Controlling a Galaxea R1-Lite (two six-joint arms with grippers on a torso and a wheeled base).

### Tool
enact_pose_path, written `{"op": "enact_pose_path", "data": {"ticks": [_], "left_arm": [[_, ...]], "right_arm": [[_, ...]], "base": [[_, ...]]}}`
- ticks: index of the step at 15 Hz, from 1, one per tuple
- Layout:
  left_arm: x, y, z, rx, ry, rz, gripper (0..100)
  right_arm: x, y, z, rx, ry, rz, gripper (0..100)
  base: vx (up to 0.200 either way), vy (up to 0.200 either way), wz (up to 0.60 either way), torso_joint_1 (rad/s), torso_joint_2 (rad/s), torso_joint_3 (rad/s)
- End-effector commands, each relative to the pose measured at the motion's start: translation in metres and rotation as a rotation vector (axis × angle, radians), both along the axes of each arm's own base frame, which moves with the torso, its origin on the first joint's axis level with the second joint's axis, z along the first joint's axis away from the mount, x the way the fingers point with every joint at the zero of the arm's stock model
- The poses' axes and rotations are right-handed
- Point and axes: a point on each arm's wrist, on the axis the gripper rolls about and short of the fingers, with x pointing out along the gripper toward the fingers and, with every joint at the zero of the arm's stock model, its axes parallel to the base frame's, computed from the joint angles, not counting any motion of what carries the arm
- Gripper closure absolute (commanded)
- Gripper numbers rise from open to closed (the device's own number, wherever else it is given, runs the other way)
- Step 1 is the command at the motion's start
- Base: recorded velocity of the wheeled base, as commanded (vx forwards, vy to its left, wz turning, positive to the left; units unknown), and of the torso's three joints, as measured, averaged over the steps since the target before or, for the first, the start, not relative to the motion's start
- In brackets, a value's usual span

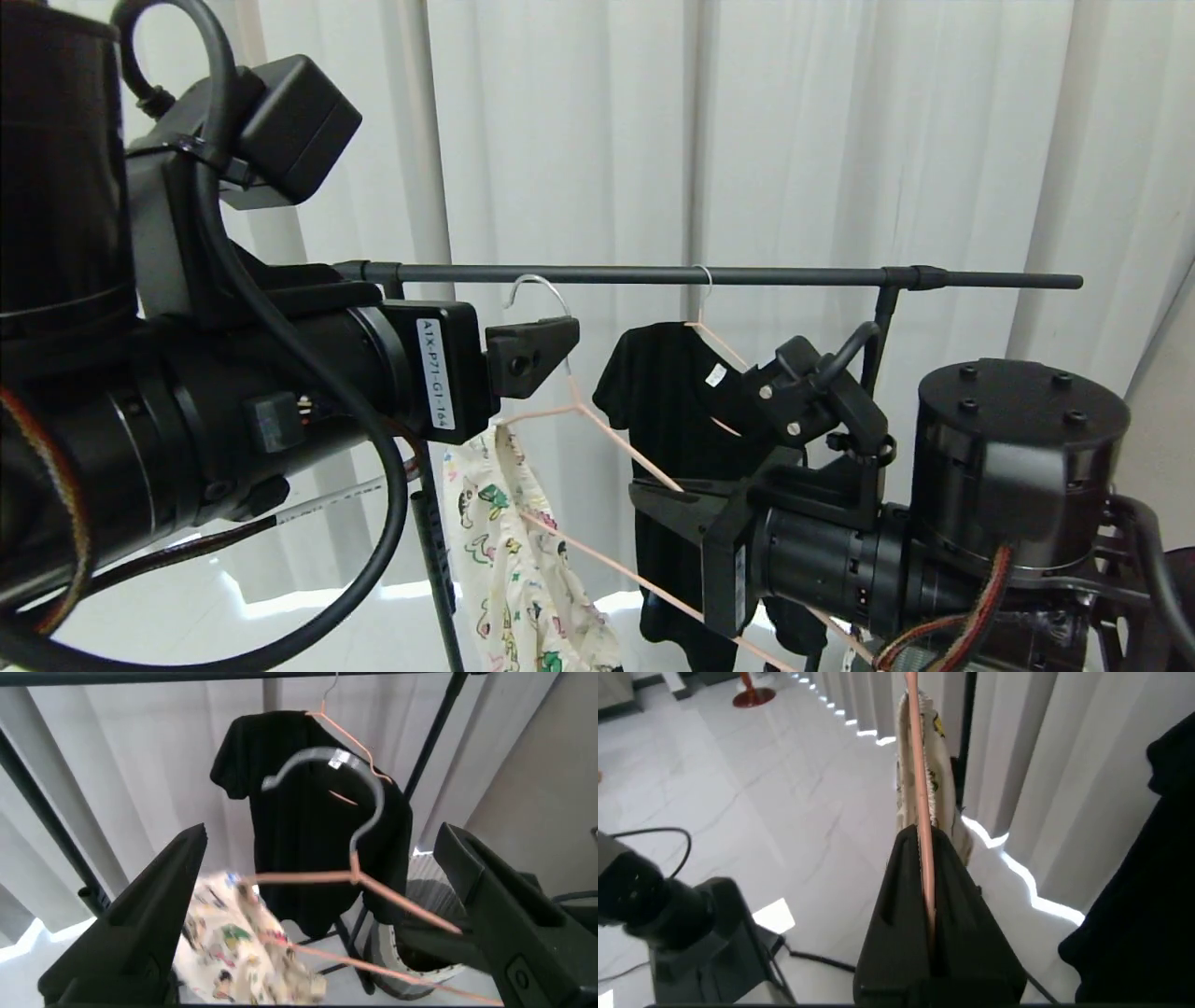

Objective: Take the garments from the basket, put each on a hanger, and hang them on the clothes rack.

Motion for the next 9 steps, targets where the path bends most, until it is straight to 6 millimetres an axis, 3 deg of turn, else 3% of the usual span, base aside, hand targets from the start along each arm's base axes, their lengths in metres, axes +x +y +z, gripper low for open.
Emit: {"op": "enact_pose_path", "data": {"ticks": [1, 4, 9], "left_arm": [[-0.001, 0.002, 0.0, -0.001, -0.001, 0.0, 0], [-0.005, 0.008, -0.006, 0.012, 0.01, 0.005, 0], [0.012, 0.044, -0.039, 0.155, 0.063, 0.156, 0]], "right_arm": [[0.001, 0.001, -0.002, 0.002, -0.007, -0.022, 100], [0.005, 0.001, -0.01, 0.011, -0.066, -0.076, 100], [0.002, -0.006, -0.009, 0.047, -0.161, -0.119, 100]], "base": [[0.0, 0.0, 0.0, 0.0, 0.0, 0.0], [0.0, 0.0, 0.0, 0.0, 0.0, 0.0], [0.0, 0.0, 0.0, 0.0, 0.0, 0.0]]}}
